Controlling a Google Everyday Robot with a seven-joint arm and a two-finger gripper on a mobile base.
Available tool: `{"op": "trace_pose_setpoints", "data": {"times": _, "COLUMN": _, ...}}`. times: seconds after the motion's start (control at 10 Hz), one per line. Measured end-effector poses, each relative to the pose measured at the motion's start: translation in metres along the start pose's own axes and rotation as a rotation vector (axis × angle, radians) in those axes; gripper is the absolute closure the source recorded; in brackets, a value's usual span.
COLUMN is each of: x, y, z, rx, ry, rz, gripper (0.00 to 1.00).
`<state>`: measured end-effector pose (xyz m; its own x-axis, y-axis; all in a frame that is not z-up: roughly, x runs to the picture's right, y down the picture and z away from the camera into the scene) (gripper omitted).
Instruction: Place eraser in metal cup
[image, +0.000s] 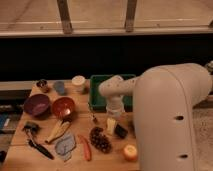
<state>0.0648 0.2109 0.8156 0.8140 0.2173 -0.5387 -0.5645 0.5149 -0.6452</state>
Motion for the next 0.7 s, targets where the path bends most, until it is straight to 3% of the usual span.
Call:
{"op": "trace_pose_setpoints", "data": {"times": 0.3, "x": -0.004, "y": -0.001, "z": 0.015, "rx": -0.012, "ry": 0.037, "rz": 0.012, "gripper": 0.2}}
{"op": "trace_pose_setpoints", "data": {"times": 0.7, "x": -0.006, "y": -0.018, "z": 0.033, "rx": 0.018, "ry": 0.125, "rz": 0.054, "gripper": 0.2}}
